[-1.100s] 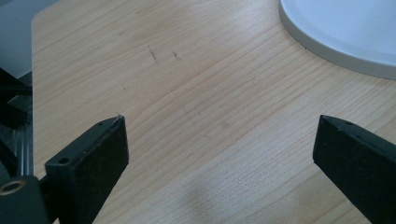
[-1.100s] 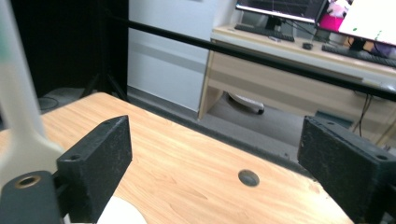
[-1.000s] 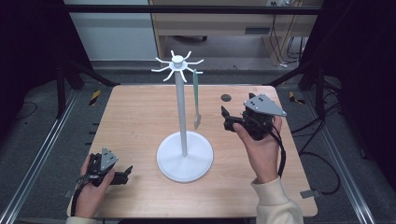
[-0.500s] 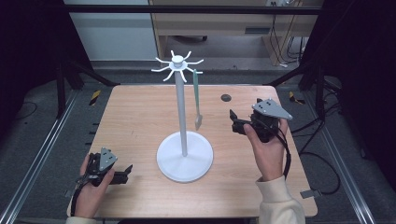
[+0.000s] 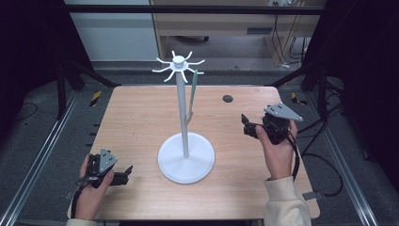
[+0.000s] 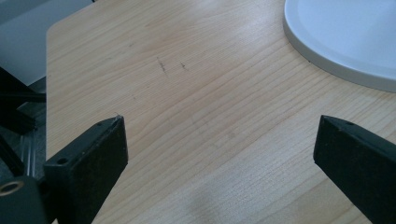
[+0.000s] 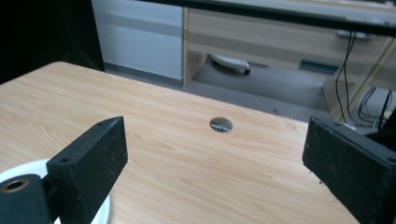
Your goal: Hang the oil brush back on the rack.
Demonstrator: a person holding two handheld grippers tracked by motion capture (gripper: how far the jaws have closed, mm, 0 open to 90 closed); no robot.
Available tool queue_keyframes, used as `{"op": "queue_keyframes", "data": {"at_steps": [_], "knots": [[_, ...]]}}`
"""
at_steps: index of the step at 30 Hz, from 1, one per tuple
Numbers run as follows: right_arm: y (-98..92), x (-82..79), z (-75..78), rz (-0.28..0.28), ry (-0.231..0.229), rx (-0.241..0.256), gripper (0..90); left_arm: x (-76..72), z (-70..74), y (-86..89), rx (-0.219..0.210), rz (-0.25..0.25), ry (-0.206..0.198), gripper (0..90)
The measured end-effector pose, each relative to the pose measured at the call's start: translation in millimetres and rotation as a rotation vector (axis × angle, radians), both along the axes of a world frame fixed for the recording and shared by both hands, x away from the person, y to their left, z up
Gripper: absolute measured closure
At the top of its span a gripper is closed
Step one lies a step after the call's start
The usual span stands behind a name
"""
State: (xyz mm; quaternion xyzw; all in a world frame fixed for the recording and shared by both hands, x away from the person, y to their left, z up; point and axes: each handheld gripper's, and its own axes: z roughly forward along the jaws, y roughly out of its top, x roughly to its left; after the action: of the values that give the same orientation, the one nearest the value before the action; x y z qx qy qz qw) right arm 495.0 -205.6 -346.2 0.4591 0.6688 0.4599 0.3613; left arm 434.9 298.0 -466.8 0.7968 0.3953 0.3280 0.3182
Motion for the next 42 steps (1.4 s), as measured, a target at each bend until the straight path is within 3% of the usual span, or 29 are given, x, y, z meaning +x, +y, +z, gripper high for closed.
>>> {"op": "queue_keyframes", "data": {"at_steps": [18, 20, 23, 34, 42], "knots": [[-30.9, 19.0, -50.7, -0.075, 0.192, -0.001, 7.5, 0.3, -0.2, 0.0, 0.005, 0.007, 0.002, 2.5], [-33.7, 21.5, -59.1, -0.062, 0.221, -0.002, 7.8, 0.1, 0.0, -0.4, -0.001, -0.001, -0.001, 2.5], [-34.4, 22.3, -64.1, -0.059, 0.230, 0.000, 8.4, -0.4, 0.8, -1.2, -0.001, -0.007, -0.005, 2.5], [-29.5, 30.0, -90.2, -0.007, 0.340, -0.052, 9.7, 0.2, 0.2, -0.9, -0.002, 0.005, 0.000, 2.5], [-22.5, 33.0, -103.1, 0.039, 0.370, -0.073, 11.3, 0.5, -0.5, -1.6, 0.000, 0.003, 0.005, 2.5]]}}
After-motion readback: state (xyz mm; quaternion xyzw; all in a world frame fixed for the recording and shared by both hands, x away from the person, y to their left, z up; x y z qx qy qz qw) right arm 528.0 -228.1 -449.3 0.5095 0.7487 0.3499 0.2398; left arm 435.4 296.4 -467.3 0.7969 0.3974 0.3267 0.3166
